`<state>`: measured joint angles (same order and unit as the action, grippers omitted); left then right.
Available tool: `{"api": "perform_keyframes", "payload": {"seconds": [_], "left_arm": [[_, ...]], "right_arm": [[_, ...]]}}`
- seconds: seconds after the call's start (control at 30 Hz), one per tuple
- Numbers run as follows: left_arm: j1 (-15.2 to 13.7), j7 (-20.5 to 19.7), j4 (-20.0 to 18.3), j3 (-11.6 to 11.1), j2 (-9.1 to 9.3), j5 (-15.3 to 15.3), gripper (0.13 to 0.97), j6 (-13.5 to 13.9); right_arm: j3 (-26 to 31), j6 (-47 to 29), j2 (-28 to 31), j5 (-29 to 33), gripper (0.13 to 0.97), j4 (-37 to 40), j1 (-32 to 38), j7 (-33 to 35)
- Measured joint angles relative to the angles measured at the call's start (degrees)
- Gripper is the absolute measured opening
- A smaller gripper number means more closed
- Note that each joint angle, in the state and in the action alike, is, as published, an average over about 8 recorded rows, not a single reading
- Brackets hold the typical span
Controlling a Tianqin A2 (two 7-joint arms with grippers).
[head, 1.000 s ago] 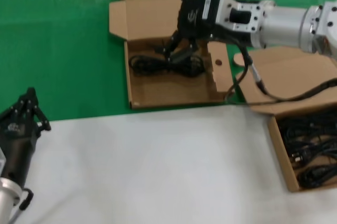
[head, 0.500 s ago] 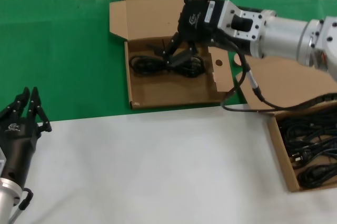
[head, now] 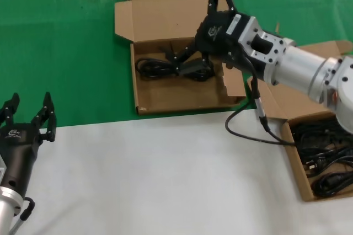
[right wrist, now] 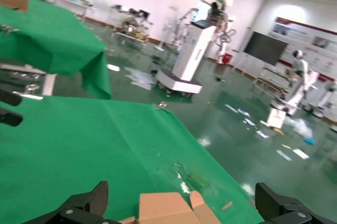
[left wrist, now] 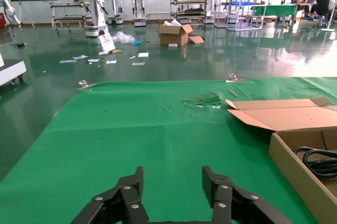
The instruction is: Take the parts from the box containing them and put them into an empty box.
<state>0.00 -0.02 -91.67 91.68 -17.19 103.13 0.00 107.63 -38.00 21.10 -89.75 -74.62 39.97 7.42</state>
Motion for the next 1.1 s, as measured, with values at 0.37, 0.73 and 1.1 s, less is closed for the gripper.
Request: {"api": "perform_keyframes", "payload": {"seconds": [0.37, 0.73, 1.1], "left_arm": [[0.0, 0.02, 0.0, 0.0, 0.0, -0.01, 0.537, 0.0], [0.0, 0.02, 0.0, 0.0, 0.0, 0.0, 0.776, 0.0], [0.0, 0.01, 0.0, 0.0, 0.0, 0.0, 0.925, 0.0]], "right_arm": [[-3.15, 7.5, -0.77, -2.64, 0.966, -3.36, -7.88, -1.46], [-6.3, 15.0, -1.54, -5.28, 0.966, -6.73, -15.81, -2.93], [-9.44, 22.49, -2.31, -7.92, 0.966, -10.1, -23.69, -4.39]]}}
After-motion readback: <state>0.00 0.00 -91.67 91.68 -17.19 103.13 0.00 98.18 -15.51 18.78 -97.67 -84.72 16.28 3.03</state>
